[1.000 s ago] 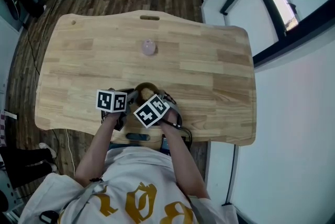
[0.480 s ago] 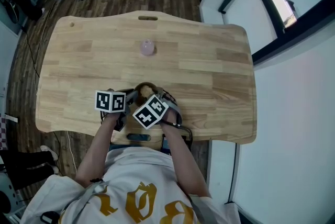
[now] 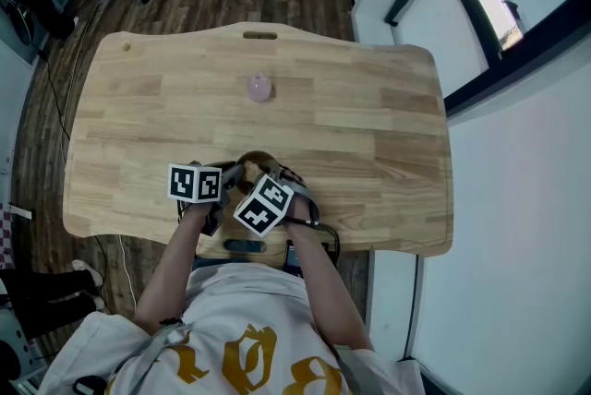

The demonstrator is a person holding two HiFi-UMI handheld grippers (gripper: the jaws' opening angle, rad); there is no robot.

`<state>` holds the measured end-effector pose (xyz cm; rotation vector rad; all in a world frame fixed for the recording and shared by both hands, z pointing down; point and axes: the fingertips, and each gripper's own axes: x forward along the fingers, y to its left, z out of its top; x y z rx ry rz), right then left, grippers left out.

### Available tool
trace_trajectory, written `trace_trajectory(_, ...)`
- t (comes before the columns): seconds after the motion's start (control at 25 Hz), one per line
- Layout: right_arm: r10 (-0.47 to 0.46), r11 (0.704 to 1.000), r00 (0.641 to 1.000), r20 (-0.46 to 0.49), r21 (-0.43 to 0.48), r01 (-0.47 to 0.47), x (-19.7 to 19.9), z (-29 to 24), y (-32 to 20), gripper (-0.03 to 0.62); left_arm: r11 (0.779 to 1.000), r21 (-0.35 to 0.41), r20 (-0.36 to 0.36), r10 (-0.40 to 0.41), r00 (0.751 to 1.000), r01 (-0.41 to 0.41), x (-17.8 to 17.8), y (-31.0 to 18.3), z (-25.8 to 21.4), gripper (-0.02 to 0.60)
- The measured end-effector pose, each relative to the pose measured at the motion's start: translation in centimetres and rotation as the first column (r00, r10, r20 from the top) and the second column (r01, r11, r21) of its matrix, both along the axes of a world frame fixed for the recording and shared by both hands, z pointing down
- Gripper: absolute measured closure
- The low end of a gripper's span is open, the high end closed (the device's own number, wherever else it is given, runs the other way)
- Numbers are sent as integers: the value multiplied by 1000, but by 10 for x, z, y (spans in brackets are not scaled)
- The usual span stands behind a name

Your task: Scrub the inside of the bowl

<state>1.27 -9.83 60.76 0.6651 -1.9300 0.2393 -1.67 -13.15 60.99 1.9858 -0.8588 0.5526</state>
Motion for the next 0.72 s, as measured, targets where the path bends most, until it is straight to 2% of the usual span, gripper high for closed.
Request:
trace_trajectory(0.56,-114,990,993,35,-84,117,-13,5,21,422,1000,0,29,-4,1000,4,-8,-1,3,526)
trace_trajectory(0.72,-122,987,992,34,-102,125,-15,5,24,422,1000,11,44,0,999,-1,-11,-2,2,526)
